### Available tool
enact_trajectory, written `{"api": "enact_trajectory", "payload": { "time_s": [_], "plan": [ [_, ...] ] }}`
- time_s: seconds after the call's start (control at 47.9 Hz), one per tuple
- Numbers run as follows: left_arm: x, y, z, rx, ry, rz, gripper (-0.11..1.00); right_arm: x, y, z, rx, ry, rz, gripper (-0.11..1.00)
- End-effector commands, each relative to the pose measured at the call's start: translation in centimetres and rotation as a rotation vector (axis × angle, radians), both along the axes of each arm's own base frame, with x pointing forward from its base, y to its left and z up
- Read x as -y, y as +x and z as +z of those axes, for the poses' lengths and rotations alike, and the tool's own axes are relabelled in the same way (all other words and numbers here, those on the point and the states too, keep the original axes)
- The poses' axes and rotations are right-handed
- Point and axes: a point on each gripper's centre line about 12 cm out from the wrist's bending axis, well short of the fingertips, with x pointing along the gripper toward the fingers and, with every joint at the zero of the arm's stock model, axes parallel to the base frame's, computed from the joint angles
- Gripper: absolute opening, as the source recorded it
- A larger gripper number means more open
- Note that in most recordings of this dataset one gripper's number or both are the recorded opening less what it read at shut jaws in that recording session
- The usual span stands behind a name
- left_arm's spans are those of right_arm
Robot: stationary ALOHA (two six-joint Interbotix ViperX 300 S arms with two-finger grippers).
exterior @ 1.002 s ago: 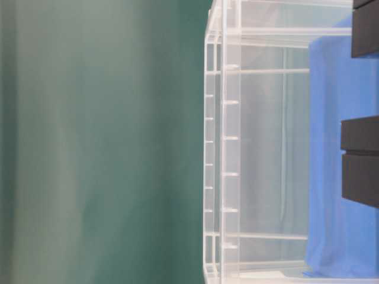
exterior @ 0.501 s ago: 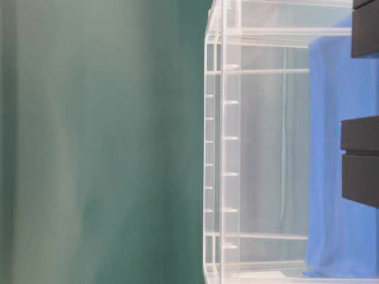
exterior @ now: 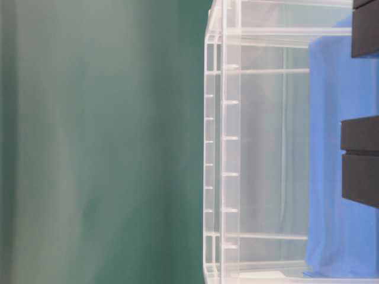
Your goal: Take the box out of the case with the left arm.
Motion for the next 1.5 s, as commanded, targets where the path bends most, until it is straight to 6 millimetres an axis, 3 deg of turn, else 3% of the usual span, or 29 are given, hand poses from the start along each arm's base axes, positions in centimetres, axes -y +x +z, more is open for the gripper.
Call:
{"api": "enact_trajectory", "payload": {
  "time_s": [0.0,1.482],
  "plan": [
    [0.11,0.13,0.73,0.027,0.008,-0.005,0.92,-0.01,0.36,0.73,0.02,0.001,-0.002,0.07],
    [0.19,0.39,0.64,0.026,0.001,0.017,0.92,-0.01,0.41,0.74,0.025,0.001,-0.001,0.07]
  ]
}}
